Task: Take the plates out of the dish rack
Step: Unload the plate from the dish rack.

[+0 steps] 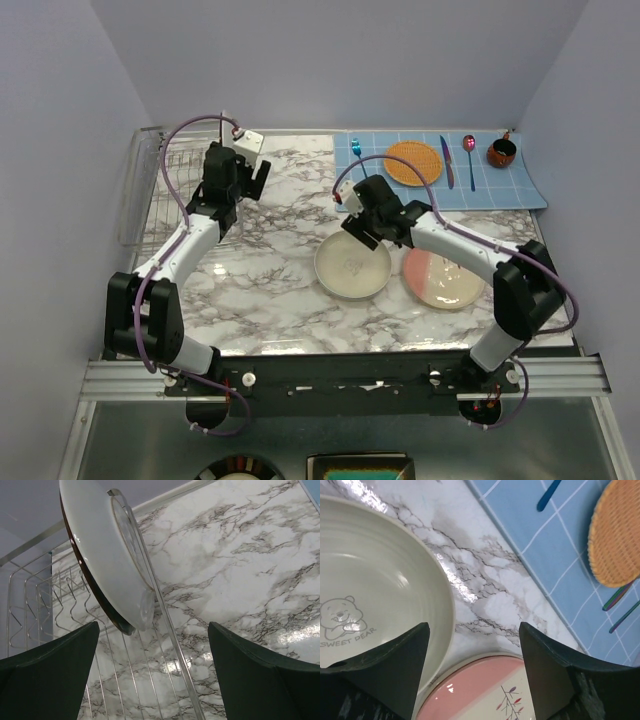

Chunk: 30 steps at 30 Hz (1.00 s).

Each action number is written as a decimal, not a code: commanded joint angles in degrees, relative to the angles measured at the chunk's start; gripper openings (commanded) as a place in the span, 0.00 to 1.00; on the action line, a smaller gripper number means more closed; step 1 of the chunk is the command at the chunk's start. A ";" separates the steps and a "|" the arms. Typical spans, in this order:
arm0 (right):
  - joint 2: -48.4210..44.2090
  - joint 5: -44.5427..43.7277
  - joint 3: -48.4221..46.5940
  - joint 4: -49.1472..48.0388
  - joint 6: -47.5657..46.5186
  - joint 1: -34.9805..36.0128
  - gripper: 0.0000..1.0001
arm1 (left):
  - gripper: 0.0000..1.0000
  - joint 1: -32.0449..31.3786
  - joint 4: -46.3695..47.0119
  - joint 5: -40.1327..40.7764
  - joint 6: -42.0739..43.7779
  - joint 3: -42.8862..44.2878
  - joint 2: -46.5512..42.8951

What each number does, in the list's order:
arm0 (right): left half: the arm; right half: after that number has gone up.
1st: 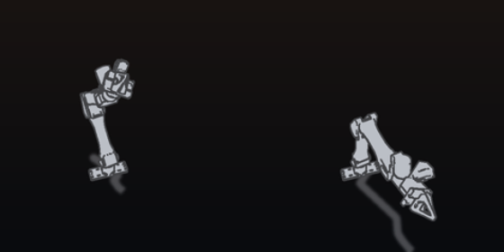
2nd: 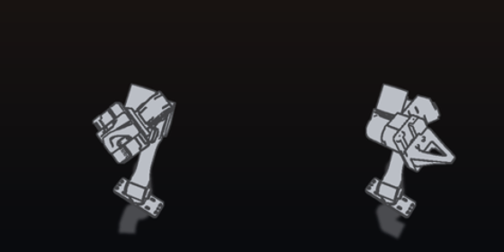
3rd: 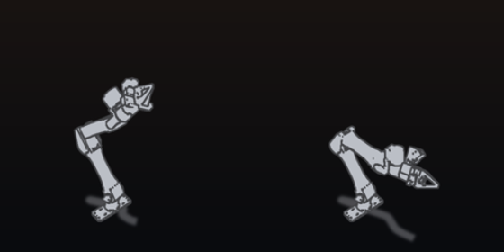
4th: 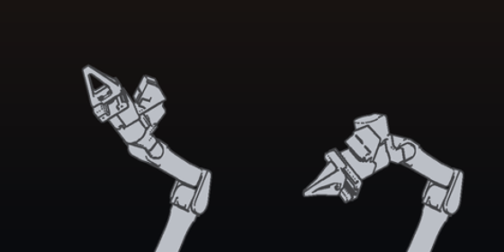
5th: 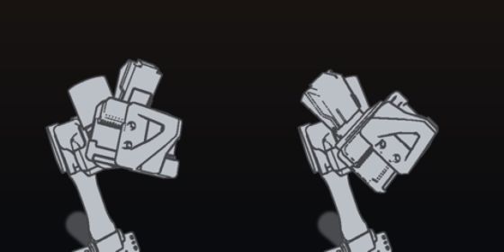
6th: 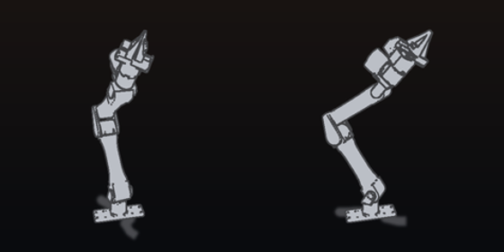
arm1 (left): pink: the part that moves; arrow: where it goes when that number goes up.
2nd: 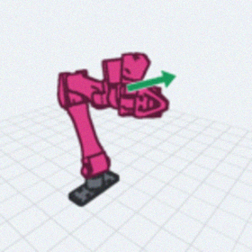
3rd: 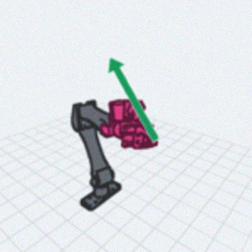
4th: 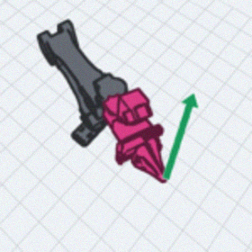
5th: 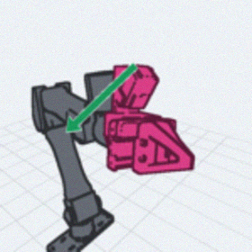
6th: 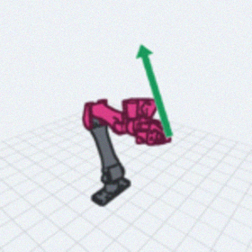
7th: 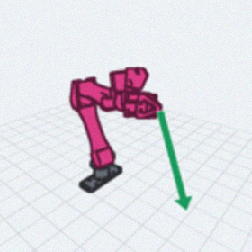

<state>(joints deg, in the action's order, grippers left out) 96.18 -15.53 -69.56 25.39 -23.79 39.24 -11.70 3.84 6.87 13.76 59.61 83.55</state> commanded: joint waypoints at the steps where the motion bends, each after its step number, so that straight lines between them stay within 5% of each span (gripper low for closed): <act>1: -4.59 0.15 -2.16 2.56 2.08 -0.31 0.82 | 0.99 2.21 0.30 0.25 0.39 3.74 0.56; 11: -11.54 -2.22 0.39 -1.74 4.98 -0.31 0.84 | 0.99 9.24 -7.17 -5.20 -2.94 13.86 11.54; 30: -10.84 -2.84 5.40 -5.79 5.34 -0.84 0.90 | 0.98 19.61 -10.60 -22.52 0.57 10.35 7.24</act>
<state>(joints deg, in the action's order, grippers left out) 84.36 -17.54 -65.39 21.54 -19.38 38.87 6.28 -4.97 -11.31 11.70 70.78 92.01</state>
